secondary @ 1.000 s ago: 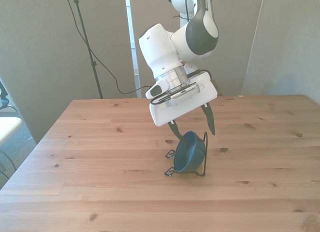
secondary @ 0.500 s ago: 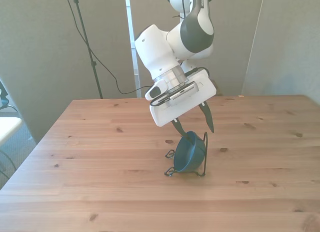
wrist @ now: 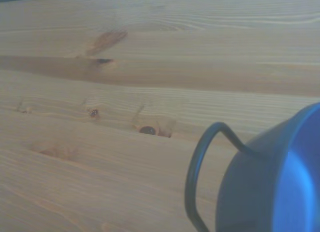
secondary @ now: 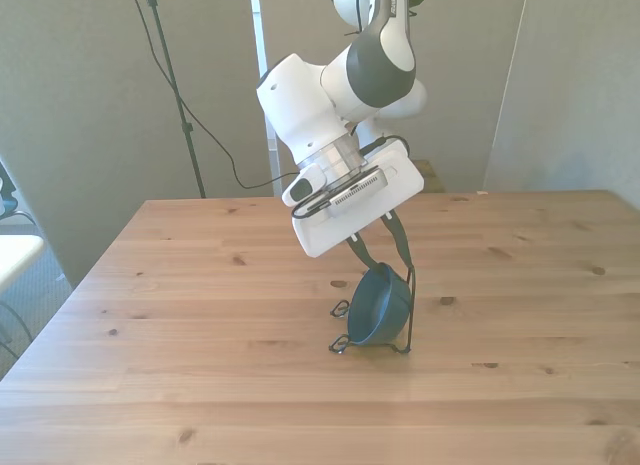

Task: Unload the bowl

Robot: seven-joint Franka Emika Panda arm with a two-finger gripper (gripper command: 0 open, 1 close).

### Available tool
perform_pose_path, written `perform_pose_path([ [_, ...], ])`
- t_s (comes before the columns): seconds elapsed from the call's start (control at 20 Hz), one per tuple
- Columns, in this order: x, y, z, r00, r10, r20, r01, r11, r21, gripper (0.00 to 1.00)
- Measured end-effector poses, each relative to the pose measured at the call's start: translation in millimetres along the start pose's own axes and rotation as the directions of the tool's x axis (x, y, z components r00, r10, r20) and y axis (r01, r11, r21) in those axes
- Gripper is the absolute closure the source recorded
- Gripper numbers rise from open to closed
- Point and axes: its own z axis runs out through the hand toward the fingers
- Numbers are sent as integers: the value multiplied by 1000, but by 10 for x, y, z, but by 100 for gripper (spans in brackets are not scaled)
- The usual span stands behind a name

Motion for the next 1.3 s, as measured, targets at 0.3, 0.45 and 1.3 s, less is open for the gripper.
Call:
perform_pose_path([
  [0.3,73,48,-49,1000,-1,18,0,1000,24,100],
  [0.45,94,73,-105,1000,-6,25,5,999,46,100],
  [1.3,27,69,-599,996,-85,29,79,983,166,100],
])
